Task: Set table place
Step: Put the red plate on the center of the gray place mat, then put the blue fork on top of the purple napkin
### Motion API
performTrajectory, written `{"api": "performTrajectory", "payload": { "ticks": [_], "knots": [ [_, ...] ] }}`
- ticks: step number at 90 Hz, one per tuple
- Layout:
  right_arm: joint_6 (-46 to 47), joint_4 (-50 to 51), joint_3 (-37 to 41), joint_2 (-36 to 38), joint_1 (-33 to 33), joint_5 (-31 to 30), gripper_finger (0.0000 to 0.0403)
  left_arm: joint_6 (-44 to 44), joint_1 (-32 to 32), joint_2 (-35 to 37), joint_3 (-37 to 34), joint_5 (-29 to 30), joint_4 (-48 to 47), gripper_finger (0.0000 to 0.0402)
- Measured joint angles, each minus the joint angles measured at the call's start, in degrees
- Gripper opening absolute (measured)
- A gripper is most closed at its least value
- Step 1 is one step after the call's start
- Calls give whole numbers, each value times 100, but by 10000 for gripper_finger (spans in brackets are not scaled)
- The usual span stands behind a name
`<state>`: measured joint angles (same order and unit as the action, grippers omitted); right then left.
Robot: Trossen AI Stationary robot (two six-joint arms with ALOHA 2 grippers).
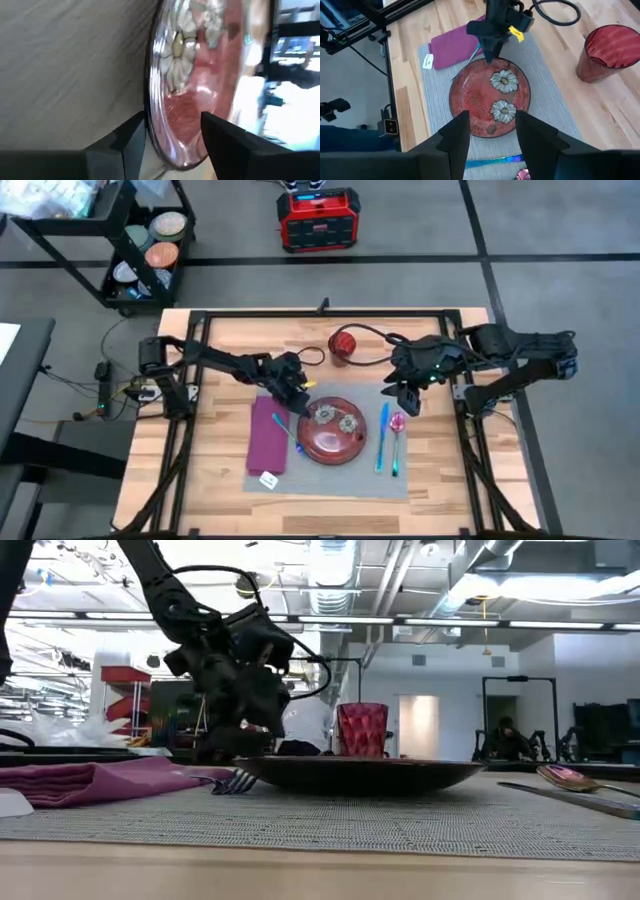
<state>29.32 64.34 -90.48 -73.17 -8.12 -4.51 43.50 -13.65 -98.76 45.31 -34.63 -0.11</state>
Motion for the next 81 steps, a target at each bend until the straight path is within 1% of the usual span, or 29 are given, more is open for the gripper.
{"api": "performTrajectory", "payload": {
  "ticks": [9, 17, 22, 27, 30, 33, 38, 44, 46, 49, 53, 61, 73, 81],
  "knots": [
    [-58, -4, 0, 0, 0, 0, 146, -160, 0, 37, 29, 327, -6, 170],
    [-66, -9, 0, 0, 2, 0, 146, -284, -30, 37, 242, 583, -44, 170],
    [-66, -20, 0, 0, 0, 0, 146, -369, -35, 37, 420, 619, -92, 170],
    [-68, -20, 0, 0, 0, 0, 146, -636, -35, 58, 665, 546, -635, 170],
    [-68, -24, 0, 0, 0, 0, 146, -927, -15, 145, 803, 497, -1195, 170],
    [-68, -22, 0, 0, 0, 0, 146, -1336, 27, 247, 964, 568, -1892, 170],
    [-78, -26, 0, 0, 0, 0, 146, -2229, 133, 427, 1280, 1060, -2948, 169],
    [-103, -1, 0, 0, 2, 0, 146, -3435, 295, 584, 1571, 2144, -4109, 168],
    [-117, -7, 0, 0, 2, 0, 146, -3847, 356, 618, 1634, 2500, -4341, 167],
    [-135, -17, 1, -1, 2, 0, 146, -4384, 425, 635, 1691, 2762, -4470, 167],
    [-136, -23, 0, -17, 2, -4, 146, -5045, 479, 633, 1758, 2747, -4451, 165],
    [-129, -27, 2, -28, 6, -13, 146, -5888, 593, 634, 1762, 2405, -4527, 159],
    [-60, -29, 2, -28, 37, -15, 146, -6796, 746, 603, 1523, 2226, -4391, 136],
    [48, -22, 2, -28, 39, -15, 146, -7171, 874, 616, 1461, 2183, -4101, 120]
  ]
}}
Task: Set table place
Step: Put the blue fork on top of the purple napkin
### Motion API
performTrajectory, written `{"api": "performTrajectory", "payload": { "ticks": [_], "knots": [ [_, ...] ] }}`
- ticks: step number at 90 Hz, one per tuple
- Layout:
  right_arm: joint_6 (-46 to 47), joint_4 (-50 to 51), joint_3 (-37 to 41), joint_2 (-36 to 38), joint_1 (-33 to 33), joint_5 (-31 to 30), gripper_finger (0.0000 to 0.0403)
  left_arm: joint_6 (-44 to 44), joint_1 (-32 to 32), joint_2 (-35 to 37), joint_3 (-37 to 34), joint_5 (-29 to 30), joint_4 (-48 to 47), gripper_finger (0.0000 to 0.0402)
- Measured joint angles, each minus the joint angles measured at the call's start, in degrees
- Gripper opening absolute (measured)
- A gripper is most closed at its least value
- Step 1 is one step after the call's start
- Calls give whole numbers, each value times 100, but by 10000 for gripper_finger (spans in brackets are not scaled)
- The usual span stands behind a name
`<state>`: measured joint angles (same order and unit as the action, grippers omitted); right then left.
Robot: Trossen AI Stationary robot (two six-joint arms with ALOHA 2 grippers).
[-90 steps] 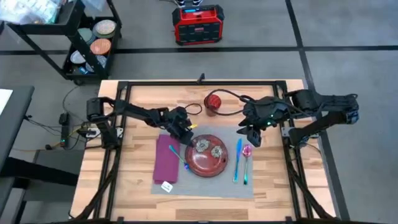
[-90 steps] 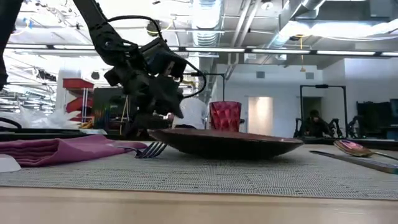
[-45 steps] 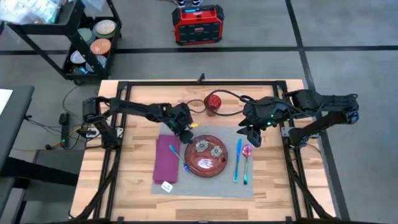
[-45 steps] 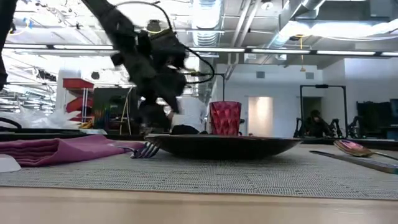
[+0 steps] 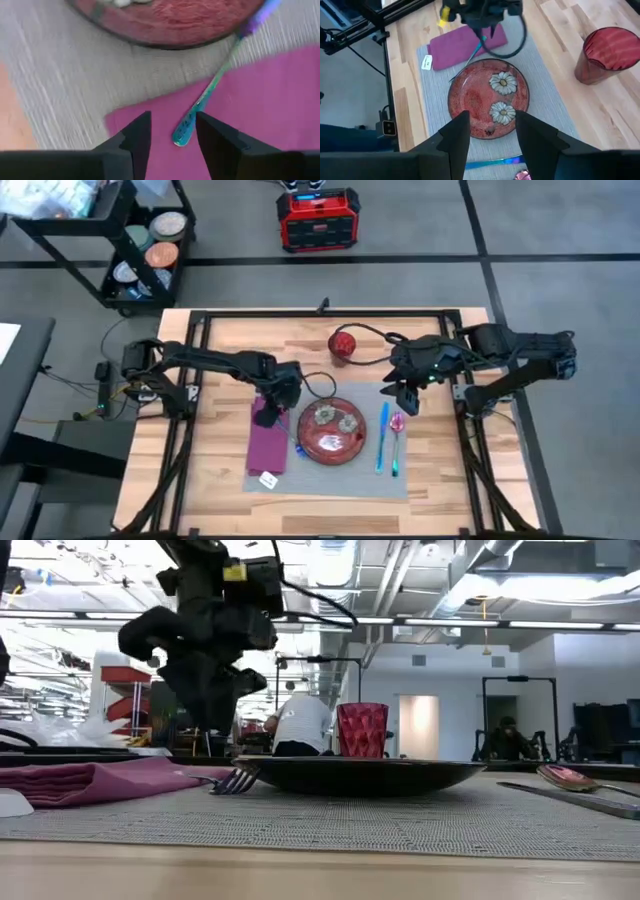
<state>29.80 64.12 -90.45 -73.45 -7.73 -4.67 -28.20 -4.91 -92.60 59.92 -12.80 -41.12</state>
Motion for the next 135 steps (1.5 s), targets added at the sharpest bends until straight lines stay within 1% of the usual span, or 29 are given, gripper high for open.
{"api": "performTrajectory", "payload": {
  "ticks": [13, 26, 39, 55, 66, 79, 93, 120, 135],
  "knots": [
    [19, 3, 0, 0, 0, -2, 146, -136, 241, -4, -43, 231, 539, 110],
    [17, 12, 0, -4, 0, -10, 146, -623, 693, -25, -45, 313, 254, 110],
    [17, 17, 0, -4, 0, -17, 146, -576, 1012, -75, -45, 255, 326, 110],
    [-28, 20, 0, -4, 0, -17, 146, -503, 1036, -306, -22, 265, 631, 110],
    [-26, 31, 0, -4, -15, -17, 146, -499, 1036, -634, 6, 269, 336, 110],
    [-24, 49, 0, -4, -100, 6, 146, -482, 1036, -790, 198, 265, 344, 110],
    [-24, 72, 0, -4, -129, 13, 146, -494, 1036, -778, 274, 239, 509, 110],
    [-22, 109, 0, -4, -129, 22, 146, -607, 1035, -782, 271, -237, 458, 110],
    [-24, 128, 0, -4, -127, 22, 146, -713, 1036, -785, 269, -234, 601, 110]
  ]
}}
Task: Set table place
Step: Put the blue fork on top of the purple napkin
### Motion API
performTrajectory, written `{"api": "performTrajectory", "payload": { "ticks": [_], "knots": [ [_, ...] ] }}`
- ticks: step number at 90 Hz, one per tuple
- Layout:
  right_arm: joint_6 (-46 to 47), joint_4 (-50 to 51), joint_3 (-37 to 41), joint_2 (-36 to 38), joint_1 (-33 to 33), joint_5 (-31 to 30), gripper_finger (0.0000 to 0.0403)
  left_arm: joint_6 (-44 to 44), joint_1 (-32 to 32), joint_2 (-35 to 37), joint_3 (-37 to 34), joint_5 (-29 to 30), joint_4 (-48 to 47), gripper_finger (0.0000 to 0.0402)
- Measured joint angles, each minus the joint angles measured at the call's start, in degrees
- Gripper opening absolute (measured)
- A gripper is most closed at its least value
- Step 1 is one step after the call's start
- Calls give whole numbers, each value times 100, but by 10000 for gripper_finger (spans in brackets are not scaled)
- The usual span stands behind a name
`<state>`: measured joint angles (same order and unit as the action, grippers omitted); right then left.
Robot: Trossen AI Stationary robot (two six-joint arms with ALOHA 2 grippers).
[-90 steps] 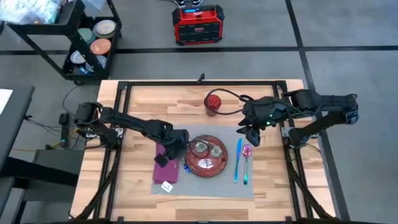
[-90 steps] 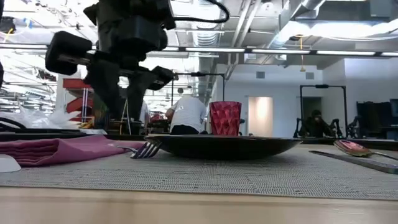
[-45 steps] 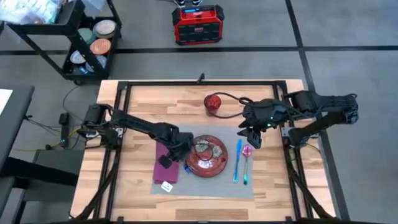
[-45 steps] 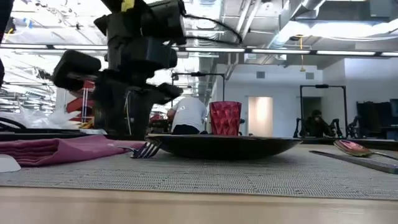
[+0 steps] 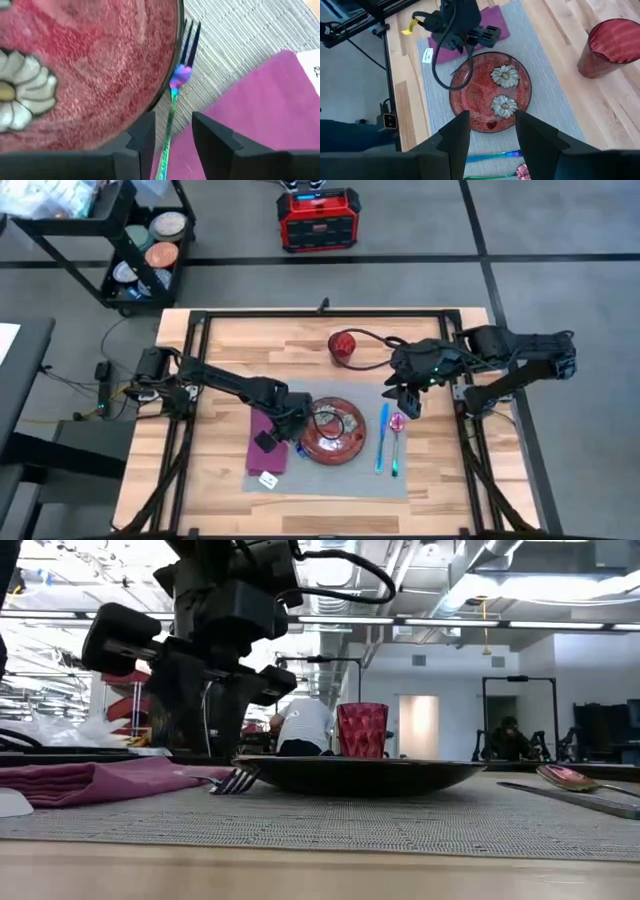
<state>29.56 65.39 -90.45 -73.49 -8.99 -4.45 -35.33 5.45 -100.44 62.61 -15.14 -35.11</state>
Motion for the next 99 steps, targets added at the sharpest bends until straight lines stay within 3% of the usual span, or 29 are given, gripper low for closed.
{"api": "performTrajectory", "payload": {
  "ticks": [20, 58, 99],
  "knots": [
    [46, 77, 0, -2, -2, 7, 146, 214, -1, -450, -16, -11, -24, 110],
    [46, 98, 0, -2, 4, 22, 146, -46, -68, -472, 109, 95, -64, 107],
    [214, 106, 0, -2, 2, 20, 146, -20, -188, -470, 103, -118, 6, 7]
  ]
}}
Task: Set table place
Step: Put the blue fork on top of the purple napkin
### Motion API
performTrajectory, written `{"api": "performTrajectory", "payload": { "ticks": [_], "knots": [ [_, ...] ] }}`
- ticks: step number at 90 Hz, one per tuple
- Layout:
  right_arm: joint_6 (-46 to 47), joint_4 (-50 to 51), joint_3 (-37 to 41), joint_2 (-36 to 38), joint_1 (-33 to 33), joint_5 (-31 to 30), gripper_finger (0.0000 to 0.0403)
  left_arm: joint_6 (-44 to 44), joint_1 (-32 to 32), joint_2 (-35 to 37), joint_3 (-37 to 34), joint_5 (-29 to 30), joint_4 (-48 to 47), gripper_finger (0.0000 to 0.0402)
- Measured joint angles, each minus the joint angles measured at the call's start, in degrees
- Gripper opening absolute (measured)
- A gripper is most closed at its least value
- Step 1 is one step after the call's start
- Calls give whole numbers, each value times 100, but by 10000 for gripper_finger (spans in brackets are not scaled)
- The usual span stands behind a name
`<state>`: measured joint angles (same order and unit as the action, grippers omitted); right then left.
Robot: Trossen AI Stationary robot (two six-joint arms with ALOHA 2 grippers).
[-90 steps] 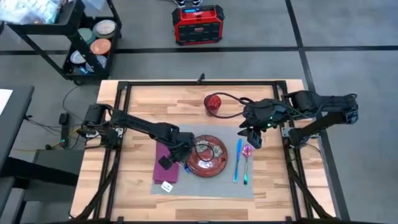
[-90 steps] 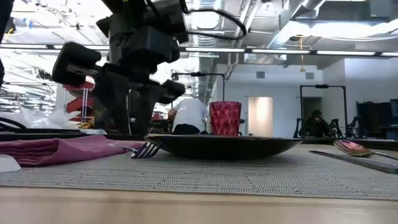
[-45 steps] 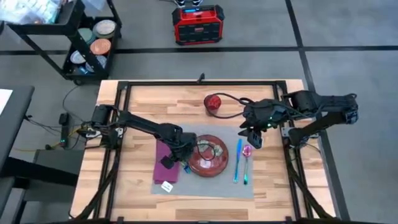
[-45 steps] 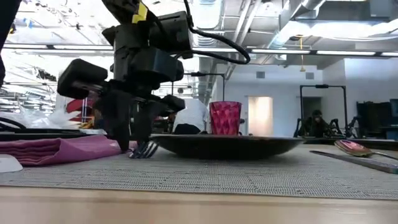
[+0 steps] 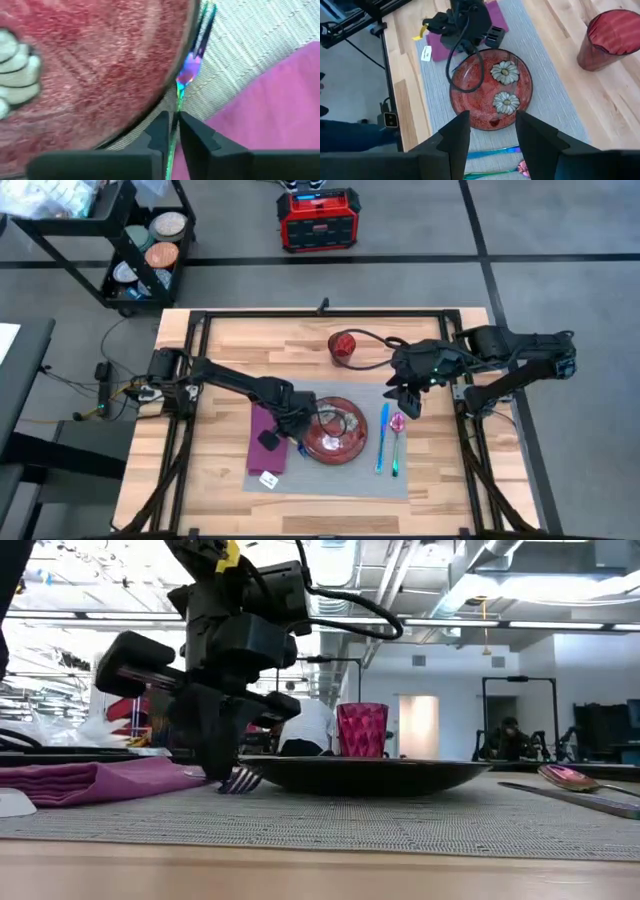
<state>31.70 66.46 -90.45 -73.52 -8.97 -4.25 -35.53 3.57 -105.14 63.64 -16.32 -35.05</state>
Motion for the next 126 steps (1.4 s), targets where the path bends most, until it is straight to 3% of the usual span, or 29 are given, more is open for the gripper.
{"api": "performTrajectory", "payload": {
  "ticks": [36, 66, 82, 98, 118, 126],
  "knots": [
    [-4, -6, 0, 0, 0, 0, 146, 549, -96, 51, 37, 178, -831, 0],
    [-20, -7, 0, 2, 4, -24, 146, 909, -136, 422, 255, 938, -1115, 0],
    [-26, -8, 0, 1, 4, -26, 146, 1554, -261, 570, 426, 983, -1393, 0],
    [-71, -12, 0, 2, 4, -28, 146, 2135, -293, 769, 457, 1487, -1876, 0],
    [-189, -22, 0, 2, 4, -31, 146, 3886, -459, 772, 457, 1474, -2280, 0],
    [-230, -22, 0, 2, 4, -28, 146, 3805, -428, 772, 457, 1465, -2156, 0]
  ]
}}
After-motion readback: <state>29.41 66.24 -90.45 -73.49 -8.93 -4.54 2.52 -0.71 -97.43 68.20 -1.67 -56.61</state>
